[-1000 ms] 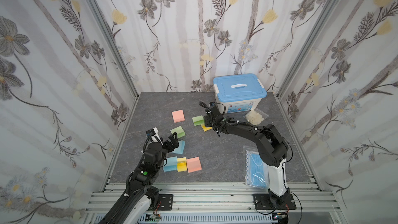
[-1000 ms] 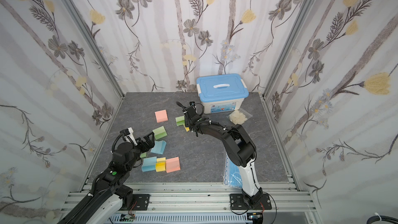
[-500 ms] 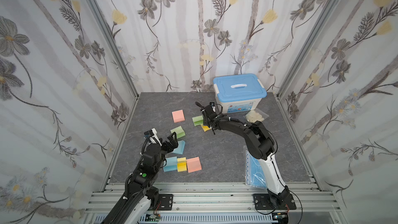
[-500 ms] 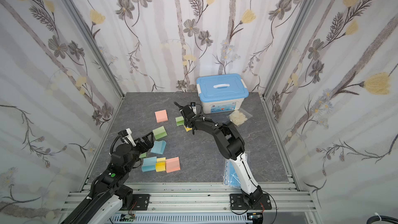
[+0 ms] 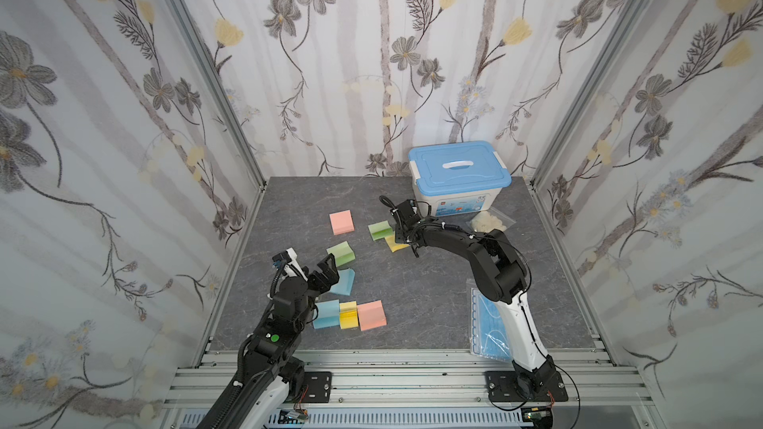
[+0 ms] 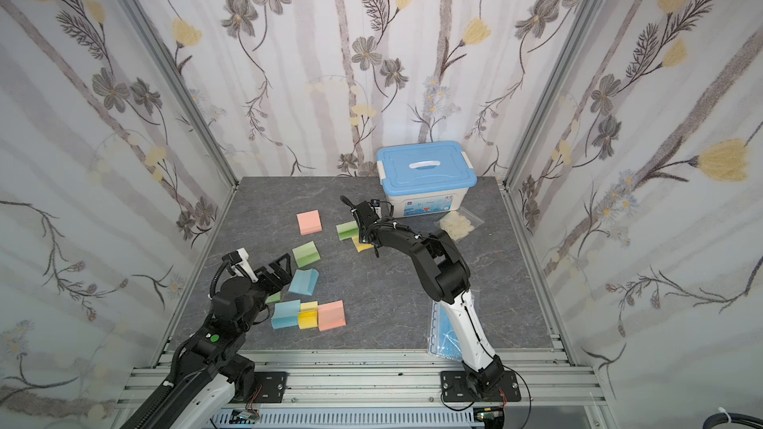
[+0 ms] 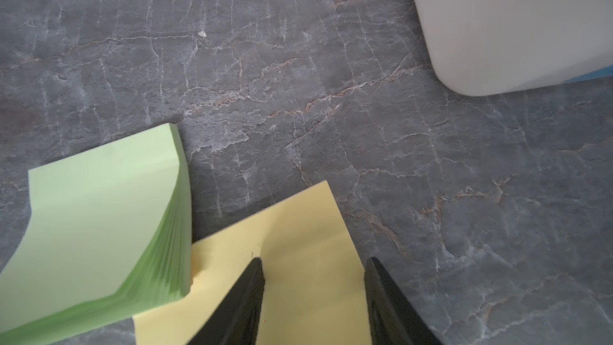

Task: Tear off pages from different memo pads
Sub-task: Move the memo pad to the center of the board.

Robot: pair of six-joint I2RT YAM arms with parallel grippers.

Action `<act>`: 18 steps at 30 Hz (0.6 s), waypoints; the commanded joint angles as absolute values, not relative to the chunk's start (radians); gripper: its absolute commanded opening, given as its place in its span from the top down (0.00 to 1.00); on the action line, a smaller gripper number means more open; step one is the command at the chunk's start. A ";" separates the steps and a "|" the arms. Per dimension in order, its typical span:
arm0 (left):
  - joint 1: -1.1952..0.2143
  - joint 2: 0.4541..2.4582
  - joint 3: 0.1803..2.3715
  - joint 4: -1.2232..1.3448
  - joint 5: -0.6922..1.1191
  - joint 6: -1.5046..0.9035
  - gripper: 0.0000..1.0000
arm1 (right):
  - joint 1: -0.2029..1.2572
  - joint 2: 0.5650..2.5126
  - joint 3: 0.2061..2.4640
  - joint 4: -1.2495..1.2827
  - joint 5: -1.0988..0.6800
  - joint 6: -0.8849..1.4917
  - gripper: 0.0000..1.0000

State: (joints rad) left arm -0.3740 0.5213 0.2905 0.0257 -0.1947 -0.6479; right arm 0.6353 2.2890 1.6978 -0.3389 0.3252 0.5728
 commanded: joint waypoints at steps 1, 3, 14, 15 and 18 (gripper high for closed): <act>-0.374 0.513 0.287 0.019 -0.219 -0.666 0.00 | 0.654 2.269 1.640 -0.466 0.194 0.550 0.51; -0.374 0.511 0.287 0.017 -0.219 -0.667 0.00 | 0.664 2.237 1.591 -0.465 0.190 0.538 0.53; -0.374 0.545 0.291 0.041 -0.184 -0.667 0.00 | 0.740 2.022 1.293 -0.463 0.145 0.461 0.57; -0.374 0.557 0.292 0.050 -0.172 -0.663 0.00 | 0.746 2.001 1.266 -0.463 0.137 0.457 0.58; -0.374 0.599 0.296 0.087 -0.123 -0.658 0.00 | 0.767 1.911 1.188 -0.460 0.129 0.457 0.57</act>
State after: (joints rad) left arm -0.3740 0.5762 0.2886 0.0315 -0.1696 -0.6548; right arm 0.7536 1.9556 1.2385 -0.3344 0.1799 0.4744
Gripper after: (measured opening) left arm 0.997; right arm 0.423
